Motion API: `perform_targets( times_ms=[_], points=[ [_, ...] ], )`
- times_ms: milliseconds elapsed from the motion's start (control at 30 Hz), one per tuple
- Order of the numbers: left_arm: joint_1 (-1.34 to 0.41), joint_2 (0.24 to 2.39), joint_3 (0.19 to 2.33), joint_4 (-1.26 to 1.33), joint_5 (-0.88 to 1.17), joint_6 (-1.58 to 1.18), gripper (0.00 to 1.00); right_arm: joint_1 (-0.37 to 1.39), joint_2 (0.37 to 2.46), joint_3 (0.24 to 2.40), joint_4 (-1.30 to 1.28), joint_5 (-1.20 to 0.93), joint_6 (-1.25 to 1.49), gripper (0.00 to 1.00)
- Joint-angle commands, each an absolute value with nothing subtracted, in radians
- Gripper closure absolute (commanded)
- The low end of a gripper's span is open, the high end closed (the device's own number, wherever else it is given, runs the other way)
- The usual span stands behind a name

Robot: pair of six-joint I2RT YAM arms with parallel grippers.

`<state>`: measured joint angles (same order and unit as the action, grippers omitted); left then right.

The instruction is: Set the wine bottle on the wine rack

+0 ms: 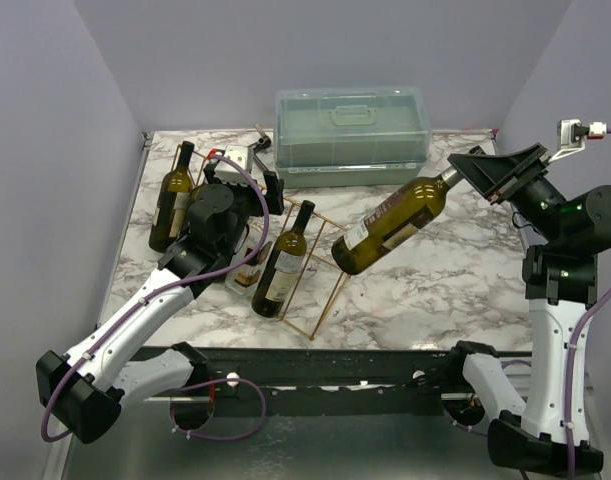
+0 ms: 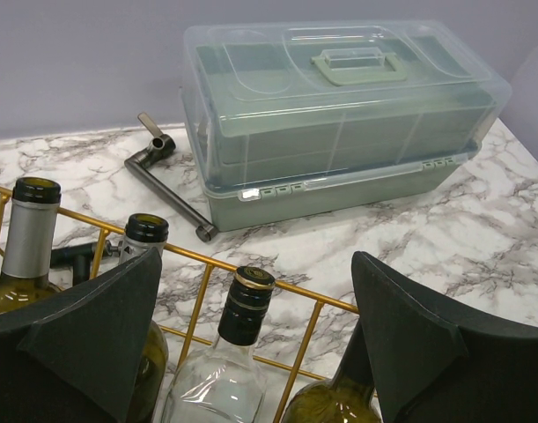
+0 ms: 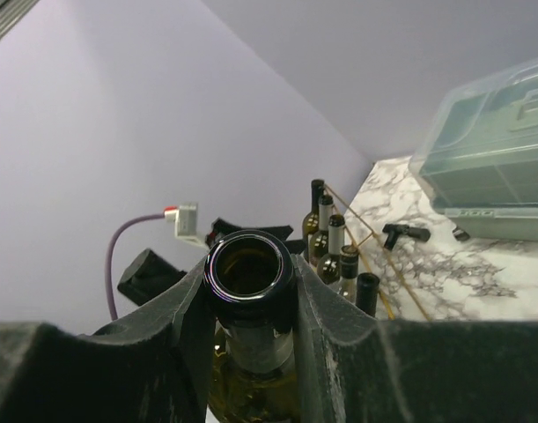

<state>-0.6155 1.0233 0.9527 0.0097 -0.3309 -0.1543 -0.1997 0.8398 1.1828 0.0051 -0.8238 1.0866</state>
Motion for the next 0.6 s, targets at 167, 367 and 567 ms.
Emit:
perform_targets(
  times_ms=[167,367,567],
  points=[
    [-0.617,1.032,0.959,0.005,-0.341,-0.153,0.10,-0.150,0.828,1.187,-0.016,-0.850,1.099,0.99],
    [-0.615,1.040,0.960,0.003,-0.344,-0.150,0.10,-0.080,0.843,1.156,-0.009,-0.804,1.101,0.99],
    [-0.610,1.043,0.962,0.003,-0.346,-0.149,0.10,0.419,0.967,1.215,-0.120,-0.408,0.906,1.00]
  ],
)
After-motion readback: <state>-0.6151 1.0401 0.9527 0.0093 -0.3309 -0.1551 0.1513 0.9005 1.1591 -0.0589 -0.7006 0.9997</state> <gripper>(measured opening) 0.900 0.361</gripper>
